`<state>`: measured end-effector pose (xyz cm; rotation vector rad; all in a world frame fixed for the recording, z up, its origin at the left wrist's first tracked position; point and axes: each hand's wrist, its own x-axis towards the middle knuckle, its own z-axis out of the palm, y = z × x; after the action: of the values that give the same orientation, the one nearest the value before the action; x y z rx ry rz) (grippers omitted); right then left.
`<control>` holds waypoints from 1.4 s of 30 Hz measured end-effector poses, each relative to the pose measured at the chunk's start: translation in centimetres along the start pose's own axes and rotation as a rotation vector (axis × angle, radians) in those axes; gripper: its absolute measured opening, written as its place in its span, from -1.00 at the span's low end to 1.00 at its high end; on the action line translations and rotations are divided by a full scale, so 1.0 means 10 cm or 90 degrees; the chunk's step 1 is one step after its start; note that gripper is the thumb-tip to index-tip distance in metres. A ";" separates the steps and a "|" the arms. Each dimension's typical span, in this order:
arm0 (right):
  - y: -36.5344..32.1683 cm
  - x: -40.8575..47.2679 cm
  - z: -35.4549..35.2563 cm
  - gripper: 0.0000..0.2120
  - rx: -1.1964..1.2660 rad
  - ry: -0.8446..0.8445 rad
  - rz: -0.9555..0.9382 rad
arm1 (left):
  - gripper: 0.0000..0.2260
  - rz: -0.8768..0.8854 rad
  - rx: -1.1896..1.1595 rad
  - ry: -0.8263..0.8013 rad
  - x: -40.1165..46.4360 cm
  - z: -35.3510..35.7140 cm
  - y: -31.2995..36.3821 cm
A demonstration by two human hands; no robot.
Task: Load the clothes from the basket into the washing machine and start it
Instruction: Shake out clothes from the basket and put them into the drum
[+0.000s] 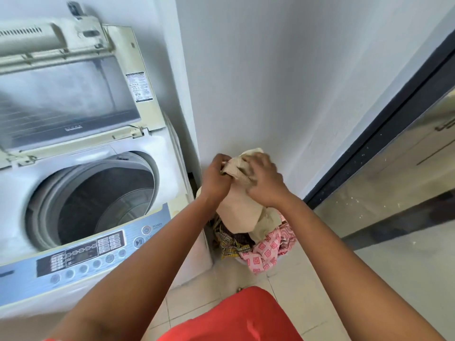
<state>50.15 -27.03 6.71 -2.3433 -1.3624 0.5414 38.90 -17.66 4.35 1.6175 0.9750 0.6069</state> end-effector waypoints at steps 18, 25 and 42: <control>0.09 0.08 -0.29 -0.88 1.050 0.046 0.223 | -0.10 -0.035 -0.113 -0.114 -0.06 0.12 0.10; 0.36 0.22 -0.08 -0.58 0.593 0.057 0.197 | -0.54 -0.003 0.057 0.063 -0.07 0.21 0.02; 0.48 0.38 -0.10 -0.62 0.549 0.176 0.073 | -0.13 0.029 0.160 -0.106 0.07 0.24 -0.23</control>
<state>55.91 -26.00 4.68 -1.6949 -0.6654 0.6430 40.50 -18.20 1.48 1.8845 0.9212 0.3837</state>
